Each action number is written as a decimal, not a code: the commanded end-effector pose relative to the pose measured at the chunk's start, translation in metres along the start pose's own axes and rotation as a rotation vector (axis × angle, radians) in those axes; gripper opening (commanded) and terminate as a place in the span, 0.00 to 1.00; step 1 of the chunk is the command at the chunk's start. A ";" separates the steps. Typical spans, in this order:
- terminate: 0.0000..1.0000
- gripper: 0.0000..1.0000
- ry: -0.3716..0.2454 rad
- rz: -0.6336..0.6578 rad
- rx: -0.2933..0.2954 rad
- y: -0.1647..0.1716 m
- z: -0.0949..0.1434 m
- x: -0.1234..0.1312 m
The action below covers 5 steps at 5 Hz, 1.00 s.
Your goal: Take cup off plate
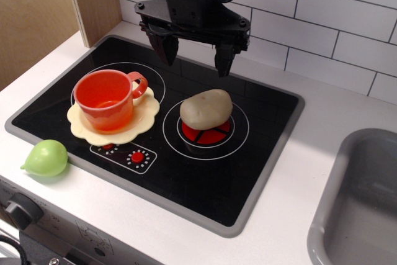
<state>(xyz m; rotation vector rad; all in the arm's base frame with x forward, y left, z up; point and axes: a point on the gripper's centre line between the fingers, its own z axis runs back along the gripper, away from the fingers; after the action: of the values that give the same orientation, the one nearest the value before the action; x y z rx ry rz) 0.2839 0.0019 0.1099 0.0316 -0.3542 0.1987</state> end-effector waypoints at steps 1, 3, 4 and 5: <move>0.00 1.00 0.000 0.000 0.000 0.000 0.000 0.000; 0.00 1.00 0.041 -0.107 -0.045 0.031 0.007 0.012; 0.00 1.00 0.126 -0.185 -0.046 0.046 0.005 0.019; 0.00 1.00 0.211 -0.267 -0.018 0.055 0.000 0.021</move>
<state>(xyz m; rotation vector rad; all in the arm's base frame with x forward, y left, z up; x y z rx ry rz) 0.2834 0.0573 0.1035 0.0206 -0.0866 -0.0675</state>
